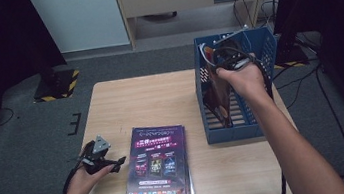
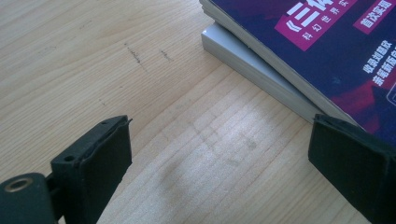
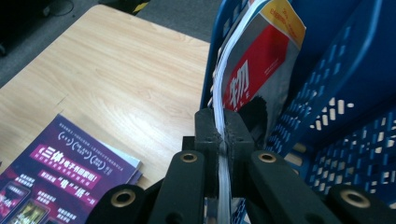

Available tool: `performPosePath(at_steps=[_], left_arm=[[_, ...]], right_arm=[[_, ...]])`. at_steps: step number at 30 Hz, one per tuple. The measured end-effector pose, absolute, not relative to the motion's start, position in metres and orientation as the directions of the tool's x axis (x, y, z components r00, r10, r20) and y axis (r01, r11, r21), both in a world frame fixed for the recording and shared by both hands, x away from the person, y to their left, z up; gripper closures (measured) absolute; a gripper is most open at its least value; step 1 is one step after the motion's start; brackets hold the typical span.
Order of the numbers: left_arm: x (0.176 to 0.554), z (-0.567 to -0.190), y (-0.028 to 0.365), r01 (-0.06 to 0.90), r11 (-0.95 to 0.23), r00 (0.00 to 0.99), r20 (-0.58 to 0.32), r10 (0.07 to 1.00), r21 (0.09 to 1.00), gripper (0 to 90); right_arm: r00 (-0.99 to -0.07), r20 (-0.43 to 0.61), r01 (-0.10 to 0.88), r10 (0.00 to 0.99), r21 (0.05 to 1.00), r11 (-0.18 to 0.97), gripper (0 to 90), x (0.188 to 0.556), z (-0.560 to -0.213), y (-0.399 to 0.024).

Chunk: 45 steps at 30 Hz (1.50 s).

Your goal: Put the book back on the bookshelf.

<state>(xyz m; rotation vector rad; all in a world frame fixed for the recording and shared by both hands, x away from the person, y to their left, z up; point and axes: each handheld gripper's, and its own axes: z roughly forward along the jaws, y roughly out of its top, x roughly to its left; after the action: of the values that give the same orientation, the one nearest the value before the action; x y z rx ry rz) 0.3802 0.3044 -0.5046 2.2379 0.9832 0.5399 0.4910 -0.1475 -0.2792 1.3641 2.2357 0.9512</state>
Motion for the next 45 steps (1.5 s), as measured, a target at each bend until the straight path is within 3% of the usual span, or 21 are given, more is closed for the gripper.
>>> performPosePath(at_steps=[20, 45], left_arm=[[0.381, -0.504, 0.304, 0.501, -0.529, 0.636, 0.124, 0.762, 0.685, 5.8], [0.380, -0.505, 0.302, 0.502, -0.540, 0.643, 0.125, 0.755, 0.676, 5.9]], right_arm=[[-0.380, -0.007, 0.548, 0.925, 0.804, 0.231, 87.5, 0.485, -0.271, -0.154], [-0.423, 0.041, 0.606, 0.905, 0.756, 0.249, 86.5, 0.481, -0.284, -0.156]])
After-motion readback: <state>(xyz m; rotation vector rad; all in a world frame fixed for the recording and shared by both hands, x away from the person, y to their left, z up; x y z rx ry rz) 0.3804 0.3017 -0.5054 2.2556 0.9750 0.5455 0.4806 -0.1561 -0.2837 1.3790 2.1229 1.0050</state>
